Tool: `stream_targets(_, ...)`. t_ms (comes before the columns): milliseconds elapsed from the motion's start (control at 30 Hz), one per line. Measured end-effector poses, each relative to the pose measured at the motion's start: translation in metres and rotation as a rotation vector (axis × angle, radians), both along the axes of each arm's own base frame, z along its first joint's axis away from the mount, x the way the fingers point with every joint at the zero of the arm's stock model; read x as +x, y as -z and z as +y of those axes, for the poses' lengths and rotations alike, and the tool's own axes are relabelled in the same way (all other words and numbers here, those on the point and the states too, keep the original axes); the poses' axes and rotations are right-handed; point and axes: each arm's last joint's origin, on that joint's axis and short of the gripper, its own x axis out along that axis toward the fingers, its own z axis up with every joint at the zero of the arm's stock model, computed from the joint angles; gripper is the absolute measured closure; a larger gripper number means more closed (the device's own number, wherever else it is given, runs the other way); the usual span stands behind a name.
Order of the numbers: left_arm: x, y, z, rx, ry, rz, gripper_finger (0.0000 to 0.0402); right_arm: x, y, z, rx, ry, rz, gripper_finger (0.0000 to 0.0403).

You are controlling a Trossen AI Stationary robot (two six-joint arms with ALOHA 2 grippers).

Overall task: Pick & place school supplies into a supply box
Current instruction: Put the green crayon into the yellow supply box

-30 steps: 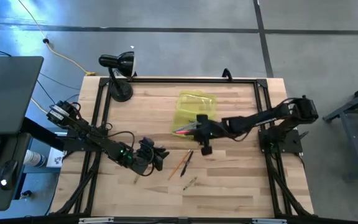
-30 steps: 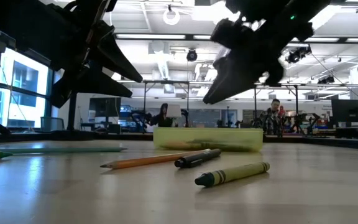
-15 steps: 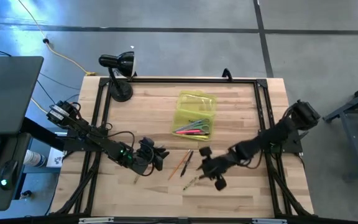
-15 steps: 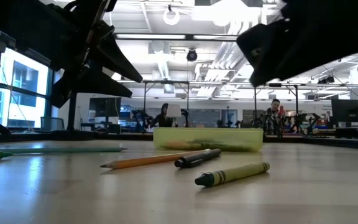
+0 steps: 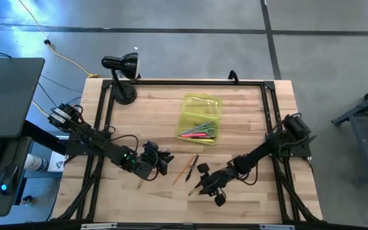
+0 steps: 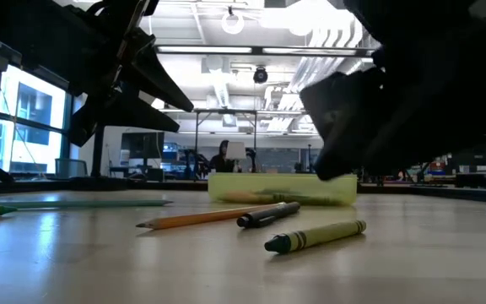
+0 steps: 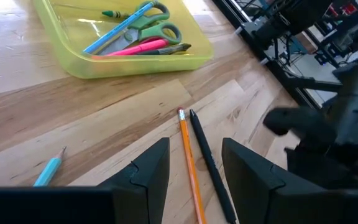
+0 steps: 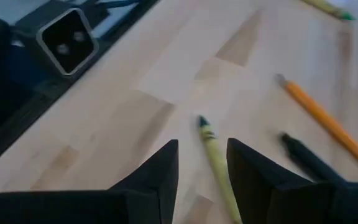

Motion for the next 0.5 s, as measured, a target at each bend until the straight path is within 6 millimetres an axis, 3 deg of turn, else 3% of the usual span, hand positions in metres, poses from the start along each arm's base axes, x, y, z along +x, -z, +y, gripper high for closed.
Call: stream_targets(500,0.000,0.000,0.000,0.002,0.002,0.001,0.0222,0.021,0.046,-0.025,0.021,0.007,0.047,0.0289)
